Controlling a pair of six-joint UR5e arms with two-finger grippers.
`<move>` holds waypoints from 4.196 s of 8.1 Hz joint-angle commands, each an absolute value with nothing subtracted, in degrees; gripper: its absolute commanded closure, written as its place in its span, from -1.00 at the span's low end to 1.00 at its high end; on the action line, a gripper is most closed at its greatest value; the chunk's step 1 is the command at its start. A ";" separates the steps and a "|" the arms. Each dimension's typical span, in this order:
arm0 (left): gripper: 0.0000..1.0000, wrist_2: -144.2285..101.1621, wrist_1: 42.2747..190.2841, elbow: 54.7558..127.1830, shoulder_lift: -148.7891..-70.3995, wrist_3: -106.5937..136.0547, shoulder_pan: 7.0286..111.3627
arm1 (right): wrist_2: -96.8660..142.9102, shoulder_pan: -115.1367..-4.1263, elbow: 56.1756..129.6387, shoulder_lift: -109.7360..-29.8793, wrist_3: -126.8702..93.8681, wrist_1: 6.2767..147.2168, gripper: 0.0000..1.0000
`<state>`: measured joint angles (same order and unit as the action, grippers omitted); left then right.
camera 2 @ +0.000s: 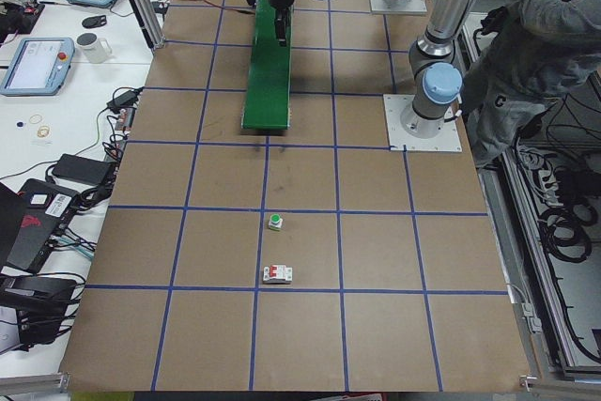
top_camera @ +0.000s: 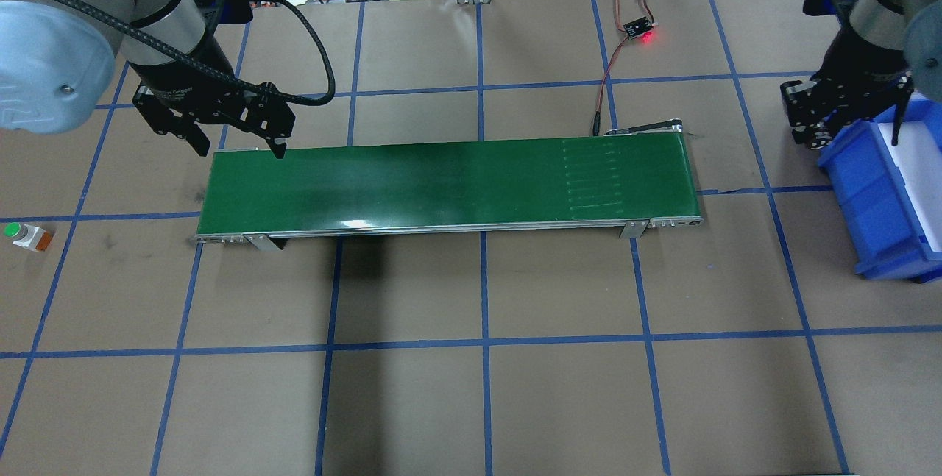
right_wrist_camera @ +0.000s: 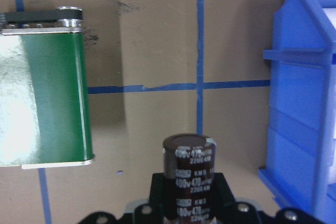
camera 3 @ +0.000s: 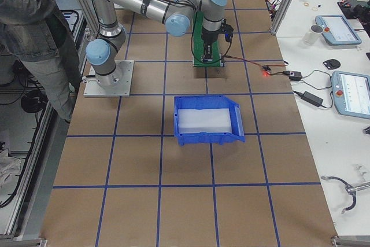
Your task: Move capacitor from left to right
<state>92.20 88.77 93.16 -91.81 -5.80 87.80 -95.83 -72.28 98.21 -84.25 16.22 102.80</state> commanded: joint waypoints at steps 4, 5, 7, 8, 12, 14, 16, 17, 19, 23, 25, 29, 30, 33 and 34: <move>-1.00 92.37 88.77 93.16 -91.76 -5.71 87.80 | -97.65 -58.46 98.35 -78.06 36.62 113.09 1.00; -1.00 92.37 88.77 93.16 -91.76 -5.80 87.80 | -97.56 -57.49 98.35 -76.39 38.65 114.94 1.00; -1.00 92.46 88.77 93.16 -91.76 -5.80 87.80 | -97.47 -56.78 98.26 -74.71 42.17 118.81 1.00; -1.00 92.37 88.77 93.16 -91.76 -5.80 87.80 | -97.56 -56.78 98.35 -74.27 42.71 119.00 1.00; -1.00 92.29 88.77 93.16 -91.76 -5.80 87.80 | -97.03 -53.36 98.35 -69.44 46.32 122.43 1.00; -1.00 92.20 88.77 93.16 -91.76 -5.80 87.80 | -96.94 -52.74 98.44 -68.30 46.32 122.43 1.00; -1.00 92.20 88.77 93.16 -91.76 -5.80 87.80 | -95.37 -51.86 98.44 -66.63 46.49 122.43 1.00; -1.00 92.20 88.77 93.16 -91.76 -5.80 87.80 | -95.27 -51.07 98.44 -65.75 46.49 122.43 1.00; -1.00 92.20 88.77 93.16 -91.76 -5.80 87.80 | -94.84 -50.89 98.44 -65.48 46.41 122.43 0.71; -1.00 92.20 88.77 93.16 -91.76 -5.80 87.71 | -92.90 -50.89 98.35 -66.18 46.32 122.43 -0.75; -1.00 92.20 88.77 93.16 -91.76 -5.80 87.71 | -93.16 -50.10 98.17 -70.28 46.32 122.26 -0.91; -1.00 92.37 88.77 93.08 -91.67 -5.80 87.71 | -95.53 -50.36 98.17 -81.01 45.45 120.51 -1.00; -1.00 92.46 88.77 93.08 -91.67 -5.80 87.71 | -94.84 -50.80 98.17 -82.60 40.83 117.37 -1.00; -1.00 92.55 88.77 93.08 -91.49 -5.71 87.71 | -94.75 -59.73 97.30 -86.91 29.23 111.20 -1.00; -1.00 92.55 88.77 93.08 -91.49 -5.71 87.71 | -94.22 -63.25 97.21 -88.23 23.44 107.88 -1.00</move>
<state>92.54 88.77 93.08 -91.53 -5.76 87.72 -94.71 -56.83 97.64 -85.52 32.62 112.51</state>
